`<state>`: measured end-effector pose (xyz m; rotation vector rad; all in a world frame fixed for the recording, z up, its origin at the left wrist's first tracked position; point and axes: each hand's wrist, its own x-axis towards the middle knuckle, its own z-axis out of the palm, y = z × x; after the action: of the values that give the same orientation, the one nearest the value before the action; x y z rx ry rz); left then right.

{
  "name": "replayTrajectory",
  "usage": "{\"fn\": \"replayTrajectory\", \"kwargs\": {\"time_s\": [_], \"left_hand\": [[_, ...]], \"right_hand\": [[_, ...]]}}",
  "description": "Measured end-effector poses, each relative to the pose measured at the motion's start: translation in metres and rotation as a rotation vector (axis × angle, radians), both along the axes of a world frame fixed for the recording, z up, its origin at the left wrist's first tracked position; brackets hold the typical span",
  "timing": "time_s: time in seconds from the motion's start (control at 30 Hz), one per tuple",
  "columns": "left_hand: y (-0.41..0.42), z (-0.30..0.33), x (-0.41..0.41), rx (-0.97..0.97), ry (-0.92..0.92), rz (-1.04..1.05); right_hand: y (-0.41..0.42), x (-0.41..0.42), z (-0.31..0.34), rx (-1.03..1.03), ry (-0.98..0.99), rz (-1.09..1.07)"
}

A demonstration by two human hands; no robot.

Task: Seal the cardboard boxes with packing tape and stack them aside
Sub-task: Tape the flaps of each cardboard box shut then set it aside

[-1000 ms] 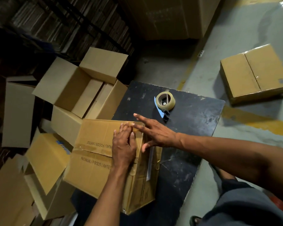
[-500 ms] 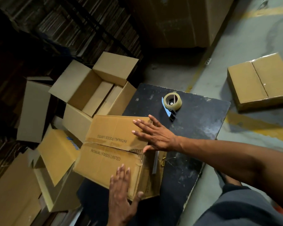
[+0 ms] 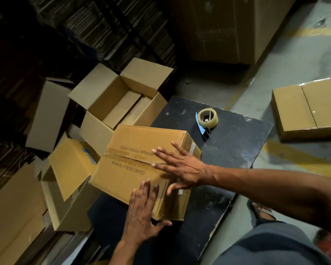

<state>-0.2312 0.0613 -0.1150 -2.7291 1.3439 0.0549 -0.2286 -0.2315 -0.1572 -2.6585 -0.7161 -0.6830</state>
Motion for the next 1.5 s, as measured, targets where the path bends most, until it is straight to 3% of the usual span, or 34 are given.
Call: {"fn": "replayTrajectory", "kwargs": {"time_s": [0.2, 0.3, 0.6, 0.93, 1.13, 1.23, 1.33, 1.4, 1.5], "left_hand": [[-0.004, 0.002, -0.002, 0.022, -0.010, 0.004], [-0.004, -0.001, -0.004, 0.016, -0.024, 0.037], [-0.011, -0.012, -0.015, -0.154, -0.007, 0.144], [-0.011, -0.015, -0.013, -0.140, -0.030, 0.132], [-0.010, -0.009, -0.015, -0.022, -0.014, 0.162], [-0.024, -0.002, -0.018, -0.067, 0.009, 0.262], [-0.057, 0.008, -0.009, -0.192, 0.057, 0.320], [-0.084, 0.014, 0.000, -0.226, 0.064, 0.322], [-0.122, 0.017, 0.014, -0.152, 0.073, 0.314]], "right_hand": [[0.018, 0.003, -0.028, -0.052, -0.052, 0.030], [0.009, 0.005, -0.023, -0.172, -0.017, 0.069], [0.024, -0.003, -0.027, -0.050, -0.027, -0.018], [0.025, -0.007, -0.025, -0.065, -0.013, -0.038], [0.021, -0.009, -0.017, -0.061, 0.016, -0.007], [0.010, -0.010, -0.010, 0.074, 0.018, -0.128], [-0.010, 0.002, -0.005, 0.414, 0.131, -0.423], [-0.019, 0.011, -0.009, 0.572, 0.240, -0.488], [-0.015, 0.013, -0.031, 0.560, 0.313, -0.442]]}}
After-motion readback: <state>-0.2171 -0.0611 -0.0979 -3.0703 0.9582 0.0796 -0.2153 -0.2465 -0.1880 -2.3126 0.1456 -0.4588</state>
